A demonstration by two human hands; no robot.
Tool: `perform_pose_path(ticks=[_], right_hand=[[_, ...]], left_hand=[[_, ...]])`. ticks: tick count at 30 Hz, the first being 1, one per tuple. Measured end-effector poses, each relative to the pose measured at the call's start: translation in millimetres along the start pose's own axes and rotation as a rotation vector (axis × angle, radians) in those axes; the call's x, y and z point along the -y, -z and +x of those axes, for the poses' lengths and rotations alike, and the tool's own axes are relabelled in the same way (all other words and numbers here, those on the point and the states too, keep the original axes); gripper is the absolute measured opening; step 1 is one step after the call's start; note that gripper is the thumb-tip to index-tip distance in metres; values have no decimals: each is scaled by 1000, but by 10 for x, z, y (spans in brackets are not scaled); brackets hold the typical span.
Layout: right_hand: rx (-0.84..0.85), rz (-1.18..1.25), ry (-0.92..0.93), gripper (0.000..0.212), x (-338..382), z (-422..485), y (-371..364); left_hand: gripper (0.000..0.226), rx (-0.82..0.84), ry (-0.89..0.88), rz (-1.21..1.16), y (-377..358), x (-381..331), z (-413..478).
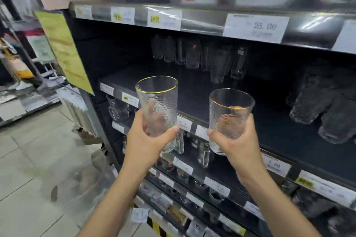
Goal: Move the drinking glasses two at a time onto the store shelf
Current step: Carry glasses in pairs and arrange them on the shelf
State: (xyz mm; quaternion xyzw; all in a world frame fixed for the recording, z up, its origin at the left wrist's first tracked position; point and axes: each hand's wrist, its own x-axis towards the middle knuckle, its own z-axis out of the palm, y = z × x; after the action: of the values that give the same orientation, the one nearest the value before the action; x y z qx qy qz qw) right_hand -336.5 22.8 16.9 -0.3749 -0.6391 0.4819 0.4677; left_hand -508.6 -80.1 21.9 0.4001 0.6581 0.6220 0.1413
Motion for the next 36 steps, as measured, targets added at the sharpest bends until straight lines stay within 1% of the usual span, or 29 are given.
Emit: perform_pose_path(ticks=[4, 8, 14, 19, 23, 29, 32, 36], right_hand=[[-17, -67, -18, 58, 38, 331, -319], [-75, -86, -44, 55, -30, 749, -623], [-134, -103, -114, 61, -268, 1446, -1015], [-173, -147, -142, 76, -449, 1981, -1227], [-197, -173, -155, 74, -511, 2300, -1339], [-300, -184, -151, 71, -553, 2582, -1538], [-364, -203, -158, 79, -579, 2692, -1639], [-479, -206, -164, 72, -657, 2821, -1758]], left_hand=[[53, 56, 11, -1, 142, 158, 435], [52, 78, 42, -17, 232, 324, 886], [49, 117, 9, 1, 313, 497, 1565], [50, 150, -19, -34, 319, 619, 1930], [49, 201, -25, -46, 296, 727, 2172], [51, 297, -51, -84, 265, 838, 2415], [52, 345, -49, -123, 253, 924, 2535], [54, 401, -44, -142, 253, 1061, 2659]])
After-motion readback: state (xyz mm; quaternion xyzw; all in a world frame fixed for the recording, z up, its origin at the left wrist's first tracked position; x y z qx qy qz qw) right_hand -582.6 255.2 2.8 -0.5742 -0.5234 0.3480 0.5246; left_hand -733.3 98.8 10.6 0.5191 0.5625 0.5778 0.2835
